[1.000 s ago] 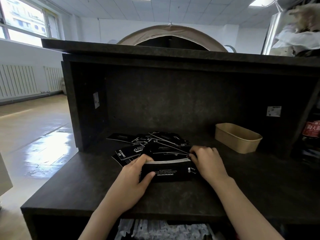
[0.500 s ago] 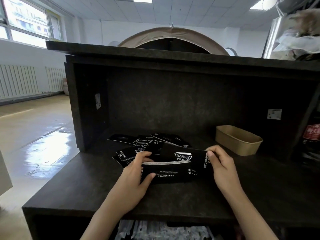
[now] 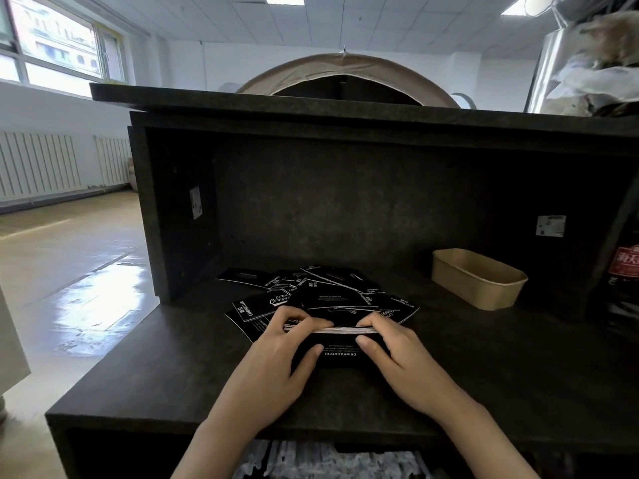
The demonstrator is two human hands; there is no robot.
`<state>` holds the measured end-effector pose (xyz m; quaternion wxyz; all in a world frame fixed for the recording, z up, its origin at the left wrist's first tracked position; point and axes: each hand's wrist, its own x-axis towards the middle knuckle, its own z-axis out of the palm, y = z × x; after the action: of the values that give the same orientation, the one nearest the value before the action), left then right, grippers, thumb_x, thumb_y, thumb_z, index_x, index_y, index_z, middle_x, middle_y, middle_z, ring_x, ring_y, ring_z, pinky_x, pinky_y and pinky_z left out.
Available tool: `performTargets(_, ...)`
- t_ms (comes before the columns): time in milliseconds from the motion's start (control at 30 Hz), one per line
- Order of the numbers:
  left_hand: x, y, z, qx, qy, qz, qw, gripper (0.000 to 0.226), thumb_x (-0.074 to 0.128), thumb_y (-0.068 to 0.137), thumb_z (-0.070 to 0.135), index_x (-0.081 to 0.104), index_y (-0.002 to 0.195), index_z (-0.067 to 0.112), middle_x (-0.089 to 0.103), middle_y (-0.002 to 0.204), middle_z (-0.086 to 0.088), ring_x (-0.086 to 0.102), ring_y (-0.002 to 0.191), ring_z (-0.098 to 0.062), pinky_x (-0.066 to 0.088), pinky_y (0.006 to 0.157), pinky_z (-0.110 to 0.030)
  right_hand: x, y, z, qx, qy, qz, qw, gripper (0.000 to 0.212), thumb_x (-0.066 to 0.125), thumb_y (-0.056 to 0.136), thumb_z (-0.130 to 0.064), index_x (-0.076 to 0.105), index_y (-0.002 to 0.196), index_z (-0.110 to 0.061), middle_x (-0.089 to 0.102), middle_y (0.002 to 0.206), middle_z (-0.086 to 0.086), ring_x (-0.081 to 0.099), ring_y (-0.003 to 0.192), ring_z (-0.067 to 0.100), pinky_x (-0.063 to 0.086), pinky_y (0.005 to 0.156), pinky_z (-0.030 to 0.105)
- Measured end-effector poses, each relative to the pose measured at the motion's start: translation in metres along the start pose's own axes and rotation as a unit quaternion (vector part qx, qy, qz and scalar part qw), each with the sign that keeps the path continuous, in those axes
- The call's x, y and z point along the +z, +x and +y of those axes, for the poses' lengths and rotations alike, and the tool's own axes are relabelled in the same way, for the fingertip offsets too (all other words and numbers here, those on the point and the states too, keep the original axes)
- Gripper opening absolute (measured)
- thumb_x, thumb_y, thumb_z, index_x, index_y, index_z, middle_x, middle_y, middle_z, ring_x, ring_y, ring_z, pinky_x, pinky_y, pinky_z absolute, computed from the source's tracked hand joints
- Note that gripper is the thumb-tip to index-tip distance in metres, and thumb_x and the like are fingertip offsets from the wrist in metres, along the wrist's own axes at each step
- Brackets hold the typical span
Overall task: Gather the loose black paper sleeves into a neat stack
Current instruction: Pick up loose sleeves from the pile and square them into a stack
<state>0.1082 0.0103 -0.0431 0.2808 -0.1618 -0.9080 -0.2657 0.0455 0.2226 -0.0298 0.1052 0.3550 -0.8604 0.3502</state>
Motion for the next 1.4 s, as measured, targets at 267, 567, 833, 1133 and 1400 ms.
performTargets(267,0.0,0.001,-0.002,-0.015,-0.008,0.002,1.0,0.025,0.051,0.096,0.036,0.052,0.118,0.046,0.039,0.108,0.028,0.056,0.086,0.001,0.049,0.079,-0.019,-0.003,0.002,0.004,0.013,-0.006,0.133,0.991,0.026,0.035,0.101,-0.036,0.061,0.101,-0.031,0.055,0.099,-0.02,0.053,0.103,0.0,0.041,0.092,0.022)
performTargets(567,-0.002,-0.003,-0.003,-0.023,-0.009,0.028,0.999,0.023,0.054,0.095,0.032,0.057,0.117,0.04,0.041,0.109,0.025,0.057,0.081,-0.001,0.051,0.075,-0.024,0.0,0.003,0.016,0.126,-0.185,0.032,0.974,0.054,0.049,0.097,-0.034,0.031,0.147,-0.022,0.045,0.146,-0.001,0.044,0.133,0.014,0.033,0.112,0.029)
performTargets(833,-0.002,-0.003,-0.004,-0.028,-0.003,0.022,0.999,0.024,0.052,0.094,0.039,0.055,0.118,0.044,0.042,0.109,0.026,0.056,0.082,-0.001,0.048,0.072,-0.015,-0.004,-0.001,0.011,0.125,-0.228,0.097,0.961,0.051,0.067,0.085,-0.036,0.051,0.133,-0.025,0.062,0.123,-0.004,0.056,0.116,0.012,0.041,0.105,0.031)
performTargets(1133,-0.003,-0.003,-0.002,-0.032,-0.008,0.015,0.999,0.022,0.052,0.095,0.039,0.053,0.116,0.045,0.041,0.108,0.027,0.055,0.081,0.0,0.05,0.071,-0.018,-0.007,-0.003,0.007,0.089,-0.205,0.168,0.96,0.021,0.054,0.094,-0.035,0.064,0.112,-0.03,0.066,0.106,-0.011,0.056,0.101,0.005,0.044,0.092,0.027)
performTargets(1400,-0.005,-0.002,0.0,-0.067,-0.042,-0.003,0.997,0.047,0.028,0.089,0.062,0.05,0.126,0.045,0.042,0.112,0.028,0.054,0.094,0.005,0.046,0.081,-0.016,-0.016,-0.009,0.004,0.039,-0.109,0.417,0.902,0.017,0.047,0.097,-0.013,0.063,0.1,-0.008,0.06,0.081,0.0,0.056,0.07,0.005,0.038,0.064,0.007)
